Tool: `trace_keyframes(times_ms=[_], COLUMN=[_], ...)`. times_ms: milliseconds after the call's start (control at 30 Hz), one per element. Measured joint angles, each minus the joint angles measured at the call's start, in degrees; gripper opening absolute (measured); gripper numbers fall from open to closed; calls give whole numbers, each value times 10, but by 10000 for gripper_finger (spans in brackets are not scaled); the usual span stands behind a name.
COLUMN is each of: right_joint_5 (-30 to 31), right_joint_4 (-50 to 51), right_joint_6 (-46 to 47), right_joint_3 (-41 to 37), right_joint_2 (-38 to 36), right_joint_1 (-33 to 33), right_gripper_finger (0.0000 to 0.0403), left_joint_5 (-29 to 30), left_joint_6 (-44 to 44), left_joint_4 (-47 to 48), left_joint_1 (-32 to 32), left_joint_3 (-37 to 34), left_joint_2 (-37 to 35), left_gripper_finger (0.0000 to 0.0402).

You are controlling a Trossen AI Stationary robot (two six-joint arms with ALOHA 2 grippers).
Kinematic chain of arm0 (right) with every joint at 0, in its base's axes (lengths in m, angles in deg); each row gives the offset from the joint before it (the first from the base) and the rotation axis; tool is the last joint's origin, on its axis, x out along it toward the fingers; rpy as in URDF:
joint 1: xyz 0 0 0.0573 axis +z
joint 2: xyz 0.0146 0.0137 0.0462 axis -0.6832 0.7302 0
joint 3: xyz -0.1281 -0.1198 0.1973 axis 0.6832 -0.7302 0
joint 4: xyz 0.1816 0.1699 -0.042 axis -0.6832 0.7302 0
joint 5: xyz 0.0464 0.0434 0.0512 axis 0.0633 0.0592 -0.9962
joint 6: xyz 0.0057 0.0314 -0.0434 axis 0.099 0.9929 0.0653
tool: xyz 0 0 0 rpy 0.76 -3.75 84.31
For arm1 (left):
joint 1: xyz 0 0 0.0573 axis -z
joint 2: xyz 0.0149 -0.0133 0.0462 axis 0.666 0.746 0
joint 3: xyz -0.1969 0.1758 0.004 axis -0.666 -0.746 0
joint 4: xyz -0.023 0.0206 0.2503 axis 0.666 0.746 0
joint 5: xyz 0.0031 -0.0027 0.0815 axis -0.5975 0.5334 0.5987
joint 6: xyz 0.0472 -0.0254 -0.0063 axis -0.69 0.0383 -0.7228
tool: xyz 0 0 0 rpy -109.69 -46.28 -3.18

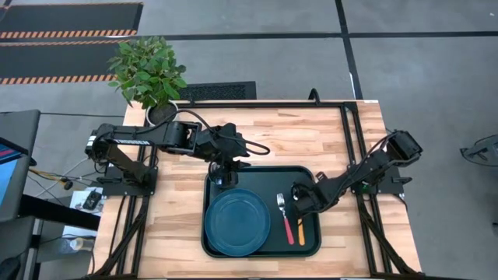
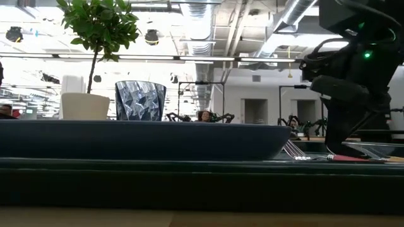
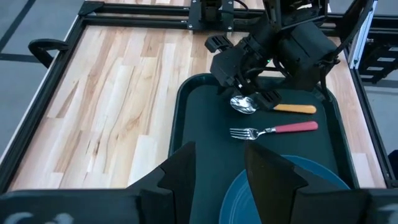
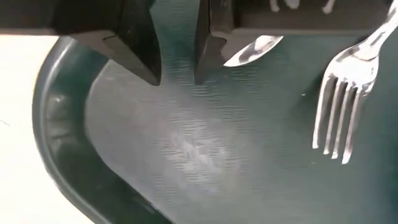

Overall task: Pick and place plate/cup/fork/spoon on tray
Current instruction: Put the pink fork on the black serving tray to the left of the brown spoon

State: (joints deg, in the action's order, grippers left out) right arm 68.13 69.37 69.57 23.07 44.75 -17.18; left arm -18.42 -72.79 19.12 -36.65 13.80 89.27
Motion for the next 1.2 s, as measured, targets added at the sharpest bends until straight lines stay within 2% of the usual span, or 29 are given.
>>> trace_keyframes(times_ms=[267,400,567,700,867,1200], right_joint_5=[34,59,35,30,14,-17], right_joint_4=[-11,-37,-133,-179,-216,-237], right_joint_6=[-44,-99,-198,-236,-259,-257], right_joint_3=[23,43,44,44,44,56], right_joint_2=[0,0,0,0,2,64], right_joint_1=[-1,-7,-38,-56,-63,-61], right_gripper_finger=[118,118,118,118,118,118], left_joint_5=[0,0,0,0,0,0], left_joint_6=[6,9,9,11,11,10], left_joint_4=[0,0,-1,-1,0,-1], left_joint_1=[0,0,0,0,0,0], left_joint_3=[0,0,0,0,0,0], left_joint_2=[0,0,0,0,0,0], left_gripper_finger=[122,122,122,122,122,122])
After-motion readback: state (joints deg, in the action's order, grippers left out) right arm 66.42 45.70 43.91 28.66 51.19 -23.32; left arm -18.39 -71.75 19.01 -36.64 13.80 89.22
